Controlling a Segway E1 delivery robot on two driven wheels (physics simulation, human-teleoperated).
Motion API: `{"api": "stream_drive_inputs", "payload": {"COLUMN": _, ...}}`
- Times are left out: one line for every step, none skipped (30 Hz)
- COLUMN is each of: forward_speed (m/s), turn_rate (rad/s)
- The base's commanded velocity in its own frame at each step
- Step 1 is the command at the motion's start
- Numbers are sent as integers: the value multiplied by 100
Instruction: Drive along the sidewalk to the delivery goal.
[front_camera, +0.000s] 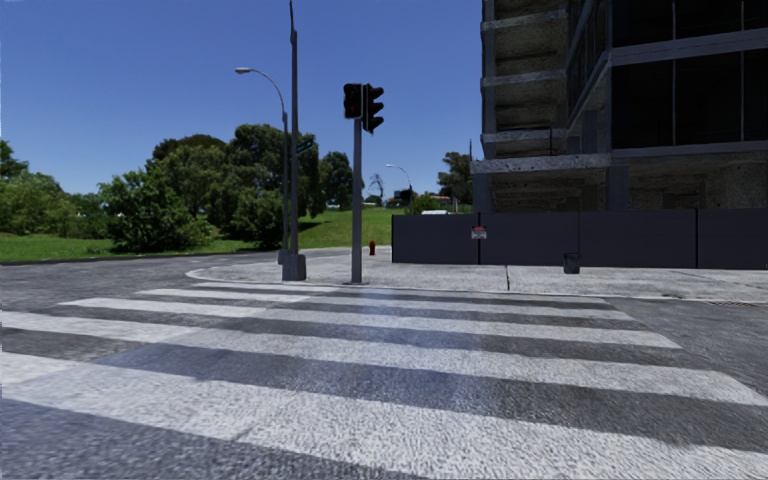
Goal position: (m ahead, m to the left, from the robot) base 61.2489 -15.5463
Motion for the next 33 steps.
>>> {"api": "stream_drive_inputs", "payload": {"forward_speed": 200, "turn_rate": 0}}
{"api": "stream_drive_inputs", "payload": {"forward_speed": 200, "turn_rate": 0}}
{"api": "stream_drive_inputs", "payload": {"forward_speed": 200, "turn_rate": 0}}
{"api": "stream_drive_inputs", "payload": {"forward_speed": 200, "turn_rate": 0}}
{"api": "stream_drive_inputs", "payload": {"forward_speed": 200, "turn_rate": 0}}
{"api": "stream_drive_inputs", "payload": {"forward_speed": 200, "turn_rate": 0}}
{"api": "stream_drive_inputs", "payload": {"forward_speed": 200, "turn_rate": 0}}
{"api": "stream_drive_inputs", "payload": {"forward_speed": 200, "turn_rate": 0}}
{"api": "stream_drive_inputs", "payload": {"forward_speed": 200, "turn_rate": 0}}
{"api": "stream_drive_inputs", "payload": {"forward_speed": 200, "turn_rate": -5}}
{"api": "stream_drive_inputs", "payload": {"forward_speed": 200, "turn_rate": -5}}
{"api": "stream_drive_inputs", "payload": {"forward_speed": 200, "turn_rate": -7}}
{"api": "stream_drive_inputs", "payload": {"forward_speed": 200, "turn_rate": -9}}
{"api": "stream_drive_inputs", "payload": {"forward_speed": 200, "turn_rate": -9}}
{"api": "stream_drive_inputs", "payload": {"forward_speed": 200, "turn_rate": -16}}
{"api": "stream_drive_inputs", "payload": {"forward_speed": 200, "turn_rate": -23}}
{"api": "stream_drive_inputs", "payload": {"forward_speed": 200, "turn_rate": -23}}
{"api": "stream_drive_inputs", "payload": {"forward_speed": 200, "turn_rate": -23}}
{"api": "stream_drive_inputs", "payload": {"forward_speed": 200, "turn_rate": -23}}
{"api": "stream_drive_inputs", "payload": {"forward_speed": 200, "turn_rate": -23}}
{"api": "stream_drive_inputs", "payload": {"forward_speed": 200, "turn_rate": -23}}
{"api": "stream_drive_inputs", "payload": {"forward_speed": 200, "turn_rate": -23}}
{"api": "stream_drive_inputs", "payload": {"forward_speed": 200, "turn_rate": -23}}
{"api": "stream_drive_inputs", "payload": {"forward_speed": 200, "turn_rate": -23}}
{"api": "stream_drive_inputs", "payload": {"forward_speed": 200, "turn_rate": -23}}
{"api": "stream_drive_inputs", "payload": {"forward_speed": 200, "turn_rate": -23}}
{"api": "stream_drive_inputs", "payload": {"forward_speed": 200, "turn_rate": -23}}
{"api": "stream_drive_inputs", "payload": {"forward_speed": 200, "turn_rate": -23}}
{"api": "stream_drive_inputs", "payload": {"forward_speed": 200, "turn_rate": -24}}
{"api": "stream_drive_inputs", "payload": {"forward_speed": 200, "turn_rate": -24}}
{"api": "stream_drive_inputs", "payload": {"forward_speed": 200, "turn_rate": -27}}
{"api": "stream_drive_inputs", "payload": {"forward_speed": 200, "turn_rate": -28}}
{"api": "stream_drive_inputs", "payload": {"forward_speed": 200, "turn_rate": -28}}
